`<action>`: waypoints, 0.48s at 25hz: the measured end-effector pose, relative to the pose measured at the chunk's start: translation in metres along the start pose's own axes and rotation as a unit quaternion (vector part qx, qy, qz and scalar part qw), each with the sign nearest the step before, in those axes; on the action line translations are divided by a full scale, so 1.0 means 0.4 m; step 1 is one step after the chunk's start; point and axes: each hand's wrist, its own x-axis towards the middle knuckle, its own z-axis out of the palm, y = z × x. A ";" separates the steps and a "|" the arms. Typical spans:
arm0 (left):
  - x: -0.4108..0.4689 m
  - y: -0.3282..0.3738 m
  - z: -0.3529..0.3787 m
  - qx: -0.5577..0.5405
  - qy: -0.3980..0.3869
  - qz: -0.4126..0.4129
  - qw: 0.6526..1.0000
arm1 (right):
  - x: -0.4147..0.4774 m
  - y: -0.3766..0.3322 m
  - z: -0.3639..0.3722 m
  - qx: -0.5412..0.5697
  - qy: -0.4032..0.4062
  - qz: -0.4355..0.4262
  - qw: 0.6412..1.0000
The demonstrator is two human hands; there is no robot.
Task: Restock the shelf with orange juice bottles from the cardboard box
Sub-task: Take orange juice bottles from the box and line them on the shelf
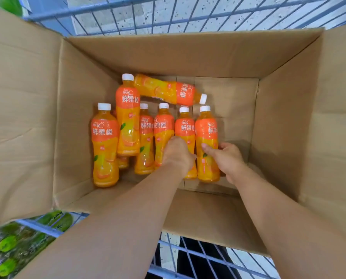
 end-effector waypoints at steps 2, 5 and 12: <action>0.001 -0.005 -0.008 -0.037 -0.022 -0.001 0.999 | 0.005 -0.003 -0.006 0.028 -0.051 0.026 0.998; -0.004 -0.010 -0.037 -0.083 -0.073 -0.007 0.994 | 0.002 0.005 -0.013 0.075 -0.100 0.058 0.990; -0.059 -0.084 -0.111 -0.175 -0.205 -0.047 0.962 | -0.072 0.000 -0.022 0.090 -0.092 0.030 0.991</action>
